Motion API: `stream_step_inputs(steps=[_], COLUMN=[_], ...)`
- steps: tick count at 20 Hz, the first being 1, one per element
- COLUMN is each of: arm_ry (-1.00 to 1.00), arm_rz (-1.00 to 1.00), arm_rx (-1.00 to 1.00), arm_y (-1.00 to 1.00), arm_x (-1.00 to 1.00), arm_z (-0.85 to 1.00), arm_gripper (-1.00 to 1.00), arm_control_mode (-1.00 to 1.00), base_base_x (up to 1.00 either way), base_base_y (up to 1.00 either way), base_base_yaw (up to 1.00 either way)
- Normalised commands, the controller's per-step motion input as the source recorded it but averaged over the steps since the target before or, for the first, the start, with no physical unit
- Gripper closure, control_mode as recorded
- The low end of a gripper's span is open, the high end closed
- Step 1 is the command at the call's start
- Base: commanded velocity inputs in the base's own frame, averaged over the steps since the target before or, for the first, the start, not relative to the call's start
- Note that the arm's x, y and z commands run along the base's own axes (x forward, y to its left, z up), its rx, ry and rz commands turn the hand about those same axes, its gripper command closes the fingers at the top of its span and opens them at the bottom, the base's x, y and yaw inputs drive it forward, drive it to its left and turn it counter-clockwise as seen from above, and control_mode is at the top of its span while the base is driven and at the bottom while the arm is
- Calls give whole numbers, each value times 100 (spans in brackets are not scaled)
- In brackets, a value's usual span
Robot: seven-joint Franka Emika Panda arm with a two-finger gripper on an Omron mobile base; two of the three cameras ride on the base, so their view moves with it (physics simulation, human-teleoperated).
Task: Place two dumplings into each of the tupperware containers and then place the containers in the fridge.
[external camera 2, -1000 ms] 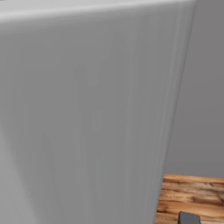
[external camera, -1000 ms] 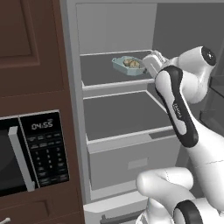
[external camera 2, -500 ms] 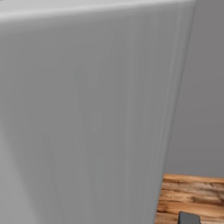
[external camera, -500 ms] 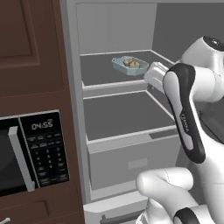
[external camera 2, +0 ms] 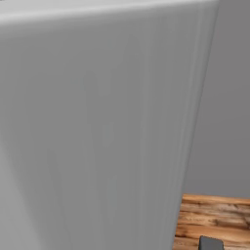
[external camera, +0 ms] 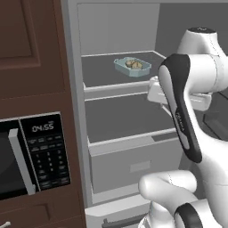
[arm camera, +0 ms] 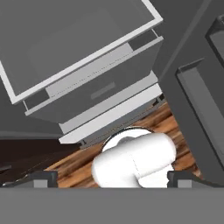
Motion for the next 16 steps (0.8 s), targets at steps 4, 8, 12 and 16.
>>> stream_step_inputs(steps=[4,8,12,16], arm_ry=[0,1,2,4], arm_rz=[3,11,11,12], arm_rx=[3,0,0,-6], arm_y=[-25,-10,-24,-11], arm_x=[-47,-72,-21,-31], arm_z=[-12,-10,-2,-4], arm_gripper=[-100,-100,-100,-100], arm_control_mode=[-100,-100,-100,-100], base_base_x=[0,0,0,0], base_base_y=[0,0,0,0], base_base_yaw=[0,0,0,0])
